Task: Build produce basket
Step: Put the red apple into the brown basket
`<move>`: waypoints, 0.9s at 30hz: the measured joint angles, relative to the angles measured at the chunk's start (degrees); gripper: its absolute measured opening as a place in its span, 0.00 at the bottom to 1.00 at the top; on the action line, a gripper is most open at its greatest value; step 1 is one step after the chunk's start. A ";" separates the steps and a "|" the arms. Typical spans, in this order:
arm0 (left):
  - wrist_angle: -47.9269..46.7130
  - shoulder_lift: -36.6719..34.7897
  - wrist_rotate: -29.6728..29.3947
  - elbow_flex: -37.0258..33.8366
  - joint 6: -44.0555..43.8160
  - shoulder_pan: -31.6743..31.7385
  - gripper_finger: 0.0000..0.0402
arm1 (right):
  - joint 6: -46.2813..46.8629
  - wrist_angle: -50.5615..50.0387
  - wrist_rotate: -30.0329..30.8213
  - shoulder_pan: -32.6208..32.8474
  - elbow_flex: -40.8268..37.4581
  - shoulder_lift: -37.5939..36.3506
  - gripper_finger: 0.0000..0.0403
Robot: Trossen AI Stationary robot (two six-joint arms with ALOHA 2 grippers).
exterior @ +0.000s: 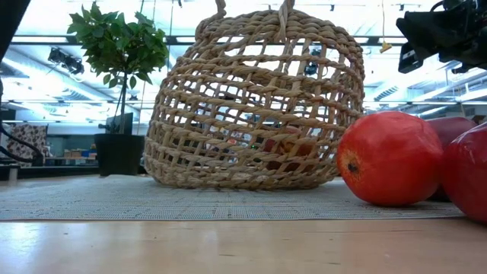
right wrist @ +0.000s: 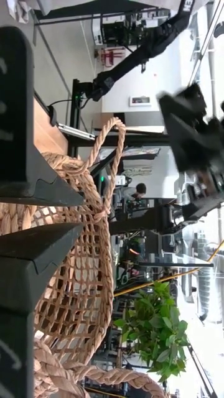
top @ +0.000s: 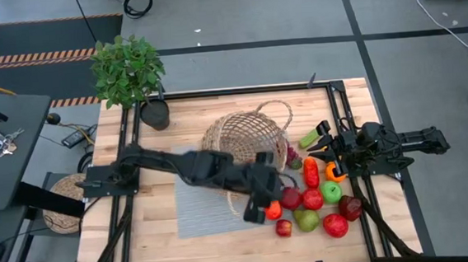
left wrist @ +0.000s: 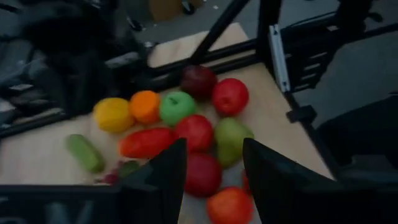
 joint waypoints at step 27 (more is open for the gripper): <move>28.32 23.09 -15.24 -0.04 -6.48 -10.27 0.57 | -0.01 0.02 0.00 0.00 0.00 0.00 0.15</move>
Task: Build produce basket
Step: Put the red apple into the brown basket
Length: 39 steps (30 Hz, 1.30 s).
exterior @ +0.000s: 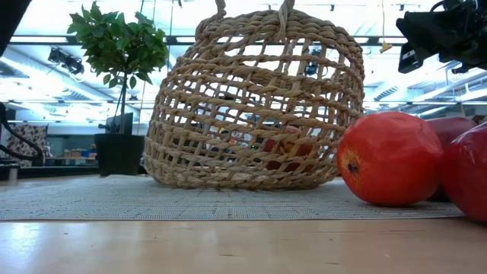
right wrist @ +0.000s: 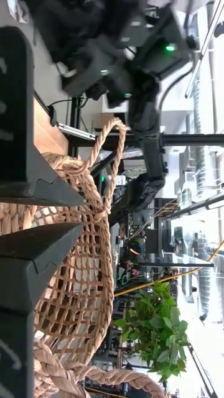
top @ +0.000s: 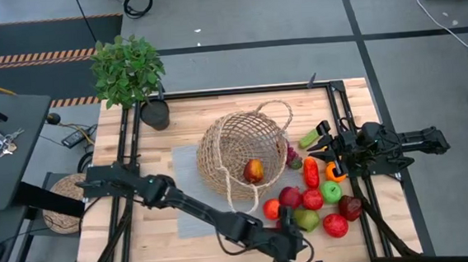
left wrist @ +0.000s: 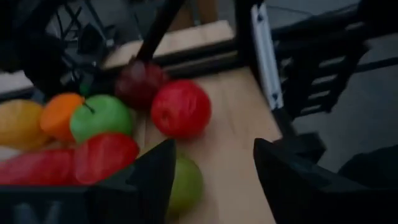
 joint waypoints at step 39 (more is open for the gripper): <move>-15.43 7.35 -7.40 -0.04 0.18 -0.85 0.69 | 0.01 0.00 0.00 0.00 -0.01 0.00 0.15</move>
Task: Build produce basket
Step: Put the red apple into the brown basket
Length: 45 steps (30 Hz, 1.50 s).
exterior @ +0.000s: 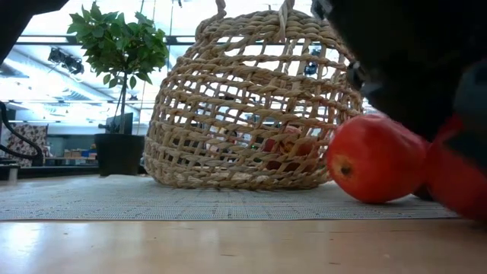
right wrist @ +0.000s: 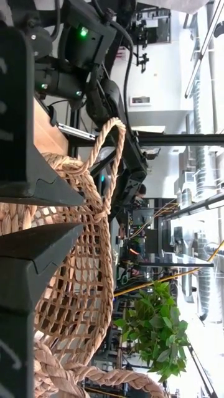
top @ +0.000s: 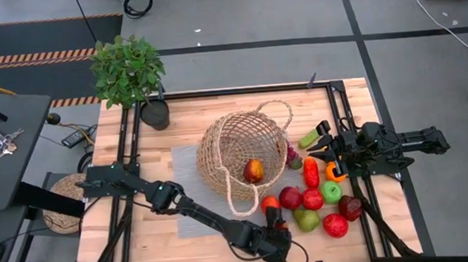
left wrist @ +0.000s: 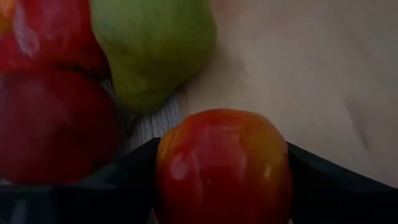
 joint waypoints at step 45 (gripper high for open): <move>-10.96 -31.08 -7.84 1.38 44.06 12.10 0.70 | 0.00 -0.02 0.00 0.00 0.01 -0.02 0.15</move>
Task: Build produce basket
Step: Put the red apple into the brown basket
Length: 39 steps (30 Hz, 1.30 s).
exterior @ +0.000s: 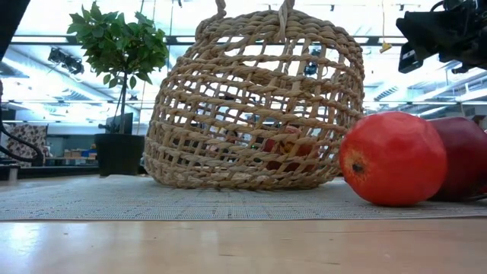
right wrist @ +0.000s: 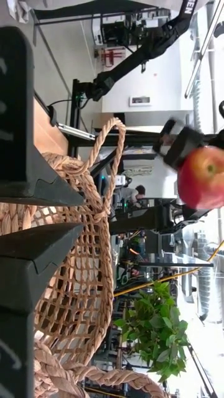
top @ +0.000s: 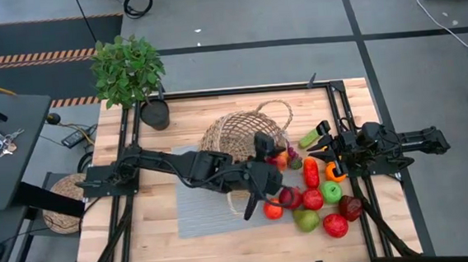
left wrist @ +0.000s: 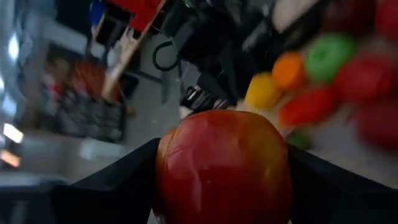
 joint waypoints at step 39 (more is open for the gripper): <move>-5.75 0.02 17.21 0.00 19.98 9.36 0.70 | -0.01 0.02 0.00 0.00 0.00 0.00 0.15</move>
